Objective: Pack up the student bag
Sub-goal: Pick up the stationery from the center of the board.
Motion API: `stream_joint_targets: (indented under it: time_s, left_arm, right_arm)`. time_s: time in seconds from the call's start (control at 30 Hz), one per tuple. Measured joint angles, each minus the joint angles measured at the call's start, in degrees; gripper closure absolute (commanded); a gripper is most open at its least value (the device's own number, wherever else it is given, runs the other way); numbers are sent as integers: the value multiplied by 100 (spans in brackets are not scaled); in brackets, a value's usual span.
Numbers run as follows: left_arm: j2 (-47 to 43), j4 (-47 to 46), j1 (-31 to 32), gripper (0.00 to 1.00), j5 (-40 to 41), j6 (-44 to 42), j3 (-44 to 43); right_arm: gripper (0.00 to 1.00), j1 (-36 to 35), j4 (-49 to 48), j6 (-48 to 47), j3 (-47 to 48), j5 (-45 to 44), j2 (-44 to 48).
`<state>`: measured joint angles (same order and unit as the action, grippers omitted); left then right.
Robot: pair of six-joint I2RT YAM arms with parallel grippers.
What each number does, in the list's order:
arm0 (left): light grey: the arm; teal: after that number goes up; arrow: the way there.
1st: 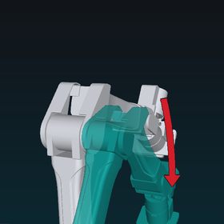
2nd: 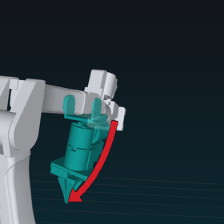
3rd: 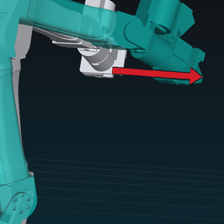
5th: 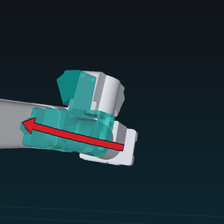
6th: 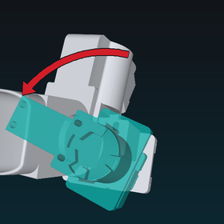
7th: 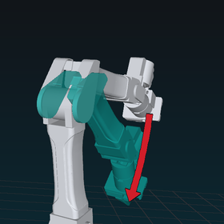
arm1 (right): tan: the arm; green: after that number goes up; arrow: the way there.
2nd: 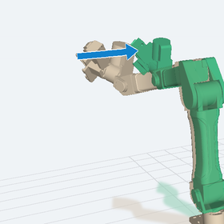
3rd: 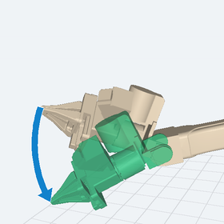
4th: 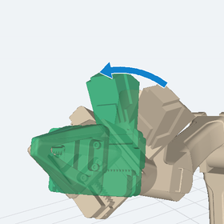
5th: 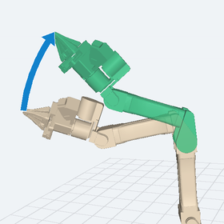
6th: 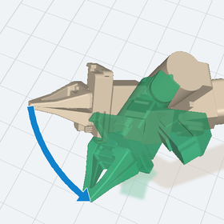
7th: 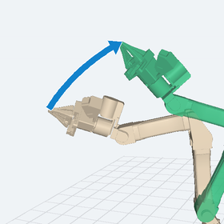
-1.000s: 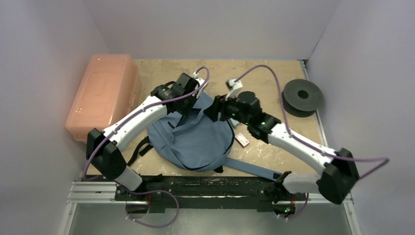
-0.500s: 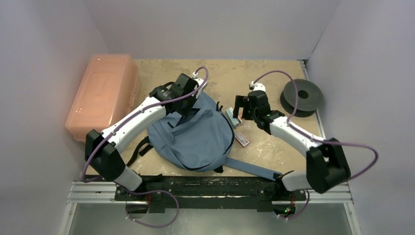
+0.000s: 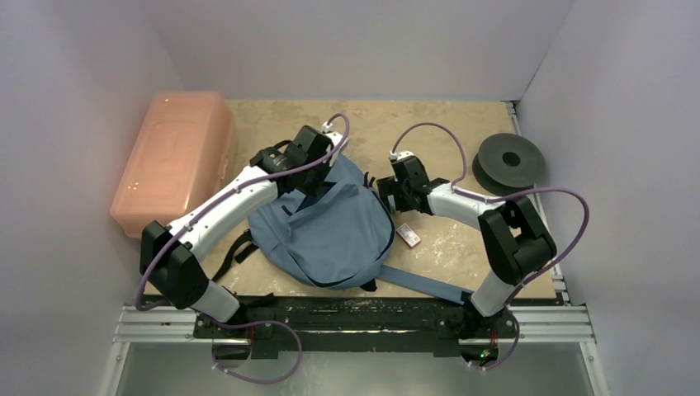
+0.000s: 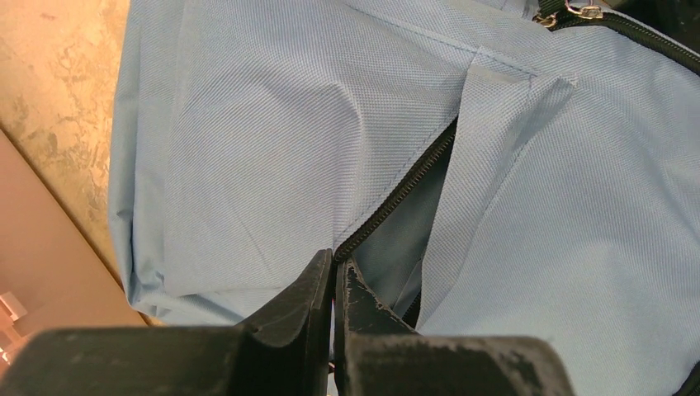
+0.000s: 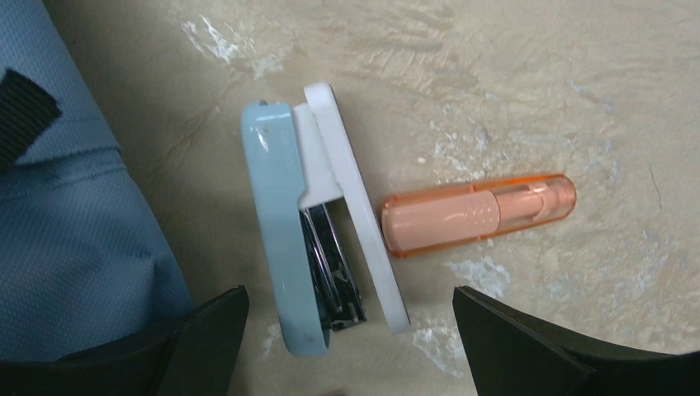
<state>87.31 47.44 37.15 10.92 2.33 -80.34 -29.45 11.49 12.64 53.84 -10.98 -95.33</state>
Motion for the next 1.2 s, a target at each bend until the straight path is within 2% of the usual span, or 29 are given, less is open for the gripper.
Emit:
stream_joint_targets:
  time_s: [0.23, 0.5, 0.63, 0.8, 1.0, 1.1, 1.2]
  left_arm:
    - [-258, -249, 0, 100, 197, 0, 317]
    - [-358, -520, 0, 100, 452, -2, 568]
    - [-358, -581, 0, 100, 457, -2, 601]
    - [-328, -535, 0, 100, 457, -7, 579]
    - [-278, -391, -2, 100, 299, -4, 474]
    - [-278, -339, -2, 100, 157, -7, 457]
    - [-271, -326, -2, 100, 87, -7, 457]
  right_arm:
    - [26, -96, -127, -131, 393, -24, -450]
    - [68, -326, -275, -70, 398, -50, -479]
    - [84, -356, -291, 85, 396, -116, -468]
    - [89, -354, -225, 212, 188, -278, 50]
    - [100, -227, -192, 258, 11, -243, 1475]
    - [100, -138, -208, 227, 11, 267, 1928]
    - [100, -136, -251, 256, 15, 1349, 2087]
